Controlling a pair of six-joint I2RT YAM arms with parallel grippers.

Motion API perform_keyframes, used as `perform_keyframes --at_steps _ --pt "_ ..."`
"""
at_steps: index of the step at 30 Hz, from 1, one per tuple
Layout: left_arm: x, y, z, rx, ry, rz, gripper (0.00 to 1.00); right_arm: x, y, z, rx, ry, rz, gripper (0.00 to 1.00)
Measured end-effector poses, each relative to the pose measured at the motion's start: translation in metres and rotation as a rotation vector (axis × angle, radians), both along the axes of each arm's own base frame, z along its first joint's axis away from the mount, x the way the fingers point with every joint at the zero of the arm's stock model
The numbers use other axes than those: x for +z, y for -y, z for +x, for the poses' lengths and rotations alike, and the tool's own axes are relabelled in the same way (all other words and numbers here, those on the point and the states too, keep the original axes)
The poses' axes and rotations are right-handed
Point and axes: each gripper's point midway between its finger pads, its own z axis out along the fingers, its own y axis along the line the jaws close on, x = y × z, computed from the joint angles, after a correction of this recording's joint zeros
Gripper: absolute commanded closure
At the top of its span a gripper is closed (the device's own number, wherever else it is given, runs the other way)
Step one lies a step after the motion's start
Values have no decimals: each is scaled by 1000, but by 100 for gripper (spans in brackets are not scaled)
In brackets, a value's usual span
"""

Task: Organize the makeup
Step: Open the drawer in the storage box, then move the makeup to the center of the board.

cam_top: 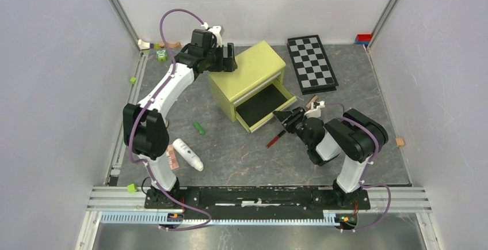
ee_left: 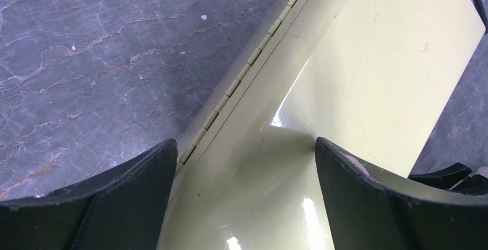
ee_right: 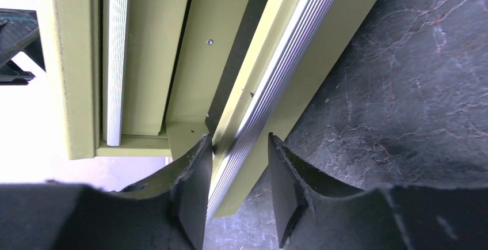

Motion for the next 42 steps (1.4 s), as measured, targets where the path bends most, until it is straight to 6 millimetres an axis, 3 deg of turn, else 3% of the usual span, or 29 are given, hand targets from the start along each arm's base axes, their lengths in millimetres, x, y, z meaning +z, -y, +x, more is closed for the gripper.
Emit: perform_keyframes --at_steps 5,22,28,34,42 --pt "0 0 0 0 0 0 6 -4 3 -2 12 6 -78 39" --pt "0 0 0 1 0 1 6 3 16 20 25 19 -460 33" --pt "0 0 0 1 0 1 6 9 31 26 30 10 -653 31" --pt "0 0 0 1 0 1 5 29 47 34 34 19 -845 27" --pt "0 0 0 2 -1 2 5 41 83 42 -9 -38 -1037 24"
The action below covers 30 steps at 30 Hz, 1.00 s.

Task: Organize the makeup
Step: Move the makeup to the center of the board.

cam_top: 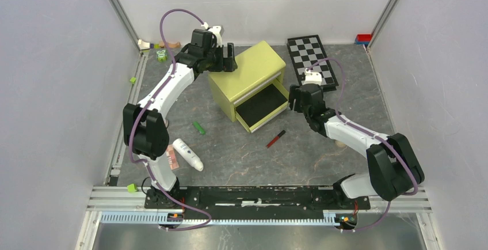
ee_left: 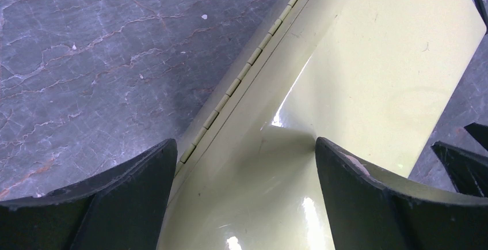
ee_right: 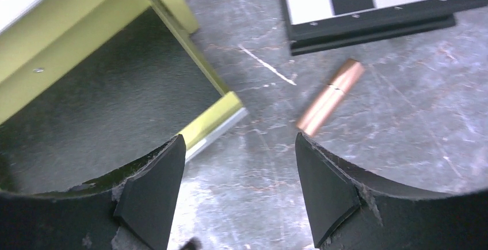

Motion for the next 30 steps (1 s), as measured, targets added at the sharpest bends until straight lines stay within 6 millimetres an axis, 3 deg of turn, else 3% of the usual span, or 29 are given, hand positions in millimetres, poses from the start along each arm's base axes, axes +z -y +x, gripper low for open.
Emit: perform_keyframes --at_steps 7,10,13,20,24,26,30 --pt "0 0 0 1 -1 1 5 -8 43 5 -102 -55 -41 23" --pt "0 -1 0 5 -2 5 5 -6 55 16 -141 -69 -38 23" --pt "0 -2 0 7 -3 6 5 -6 61 24 -157 -85 -27 23" --pt "0 -2 0 8 -3 8 5 -12 69 21 -154 -124 -14 21" --pt "0 -2 0 11 -3 10 5 -13 64 14 -73 -149 -41 6" --pt "0 -3 0 13 -2 11 5 -5 63 10 -42 -141 -53 3" --pt "1 -4 0 18 1 15 5 37 70 3 -36 -39 -70 2"
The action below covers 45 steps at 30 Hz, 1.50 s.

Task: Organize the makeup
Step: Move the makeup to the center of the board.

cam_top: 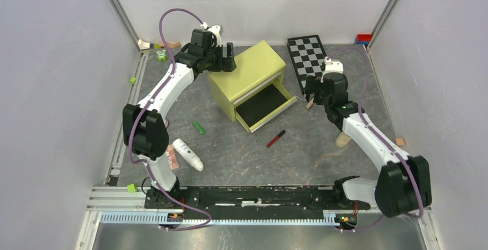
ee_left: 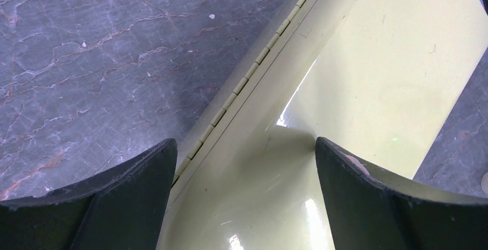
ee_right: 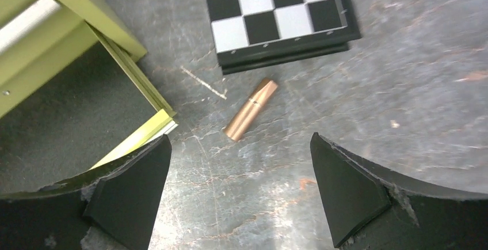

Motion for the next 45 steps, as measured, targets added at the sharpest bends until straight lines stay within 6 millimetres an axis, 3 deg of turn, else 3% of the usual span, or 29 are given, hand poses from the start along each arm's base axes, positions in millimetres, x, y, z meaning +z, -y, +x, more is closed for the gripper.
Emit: perform_keyframes --at_steps 6,9,13,19,28,34,38,40,45 --pt "1 -2 1 10 4 7 5 63 38 -9 -177 51 -85 2" --pt "1 -3 1 13 5 9 5 76 60 -23 -272 35 -132 2" --pt "1 -3 1 13 5 9 5 66 91 -54 -356 -58 -183 2" --pt "1 -3 1 13 5 9 5 26 130 -88 -446 -218 -180 2" --pt "1 -3 1 12 5 8 5 5 112 -106 -334 -312 -110 2" --pt "1 -2 1 12 5 8 5 -5 115 -122 -347 -332 -88 2" --pt "1 -2 1 11 4 7 5 -25 112 -135 -349 -376 -67 14" --pt "1 -2 1 11 5 7 6 -35 110 -141 -351 -396 -55 15" --pt "1 -2 0 9 4 5 6 -36 108 -139 -351 -378 -35 28"
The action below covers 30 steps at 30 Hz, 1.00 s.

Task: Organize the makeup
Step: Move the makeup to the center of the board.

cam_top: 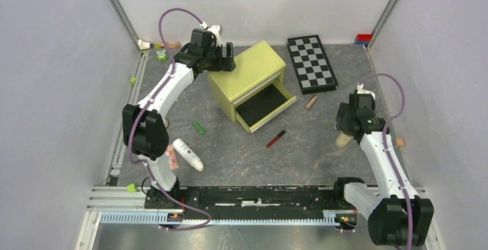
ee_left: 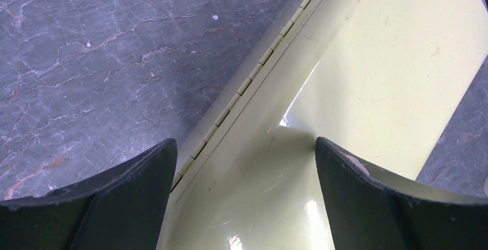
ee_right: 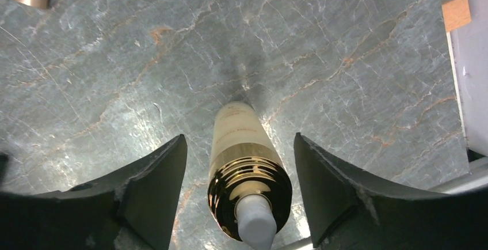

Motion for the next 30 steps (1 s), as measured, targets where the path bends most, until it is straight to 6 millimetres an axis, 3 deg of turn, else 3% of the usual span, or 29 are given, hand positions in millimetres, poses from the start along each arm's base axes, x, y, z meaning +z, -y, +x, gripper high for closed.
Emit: perform_keyframes --at_steps 13,18,23,30 --pt "0 0 0 -1 -1 0 6 -1 -2 10 40 49 -4 70" --pt "0 0 0 -1 -1 0 6 -1 -12 15 92 64 27 76" --pt "0 0 0 -1 -1 0 6 0 -48 24 231 76 47 76" --pt "0 0 0 -1 -1 0 6 1 -135 41 511 64 52 79"
